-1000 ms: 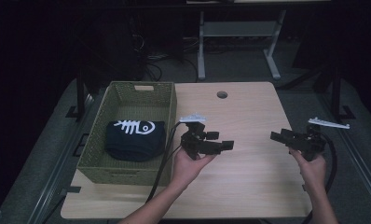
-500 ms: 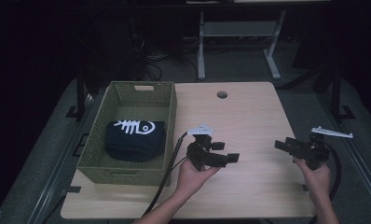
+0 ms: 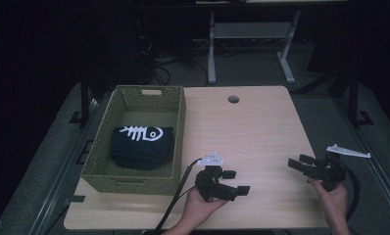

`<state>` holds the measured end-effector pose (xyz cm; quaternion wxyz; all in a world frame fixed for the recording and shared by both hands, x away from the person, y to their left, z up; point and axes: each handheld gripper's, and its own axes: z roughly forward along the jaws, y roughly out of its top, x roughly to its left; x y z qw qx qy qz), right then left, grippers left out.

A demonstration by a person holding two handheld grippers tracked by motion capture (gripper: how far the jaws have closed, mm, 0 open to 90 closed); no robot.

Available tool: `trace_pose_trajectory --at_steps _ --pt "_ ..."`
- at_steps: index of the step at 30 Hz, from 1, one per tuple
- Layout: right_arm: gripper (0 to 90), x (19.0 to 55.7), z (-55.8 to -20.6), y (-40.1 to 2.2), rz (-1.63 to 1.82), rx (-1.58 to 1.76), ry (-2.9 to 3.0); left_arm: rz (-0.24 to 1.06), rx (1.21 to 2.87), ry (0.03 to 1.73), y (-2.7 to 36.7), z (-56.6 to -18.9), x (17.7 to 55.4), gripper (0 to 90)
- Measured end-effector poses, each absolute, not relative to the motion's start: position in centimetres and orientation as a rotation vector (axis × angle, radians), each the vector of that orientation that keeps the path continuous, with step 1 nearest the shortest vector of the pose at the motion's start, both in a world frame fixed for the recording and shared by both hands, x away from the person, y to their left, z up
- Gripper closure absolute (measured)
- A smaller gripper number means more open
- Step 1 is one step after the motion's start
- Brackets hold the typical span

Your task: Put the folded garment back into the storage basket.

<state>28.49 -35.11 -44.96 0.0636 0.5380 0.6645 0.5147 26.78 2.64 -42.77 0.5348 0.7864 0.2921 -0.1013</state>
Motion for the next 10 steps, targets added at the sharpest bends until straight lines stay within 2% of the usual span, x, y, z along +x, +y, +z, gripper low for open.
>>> trace_pose_trajectory --at_steps 5,10 --pt "21.0 26.9 -45.7 -34.4 1.575 1.601 1.996 -0.265 1.891 0.649 3.4 -43.9 24.9 21.2" --pt "20.1 25.5 -45.7 -34.2 1.701 1.548 1.93 -0.207 1.935 0.581 3.4 -43.4 23.7 21.2"
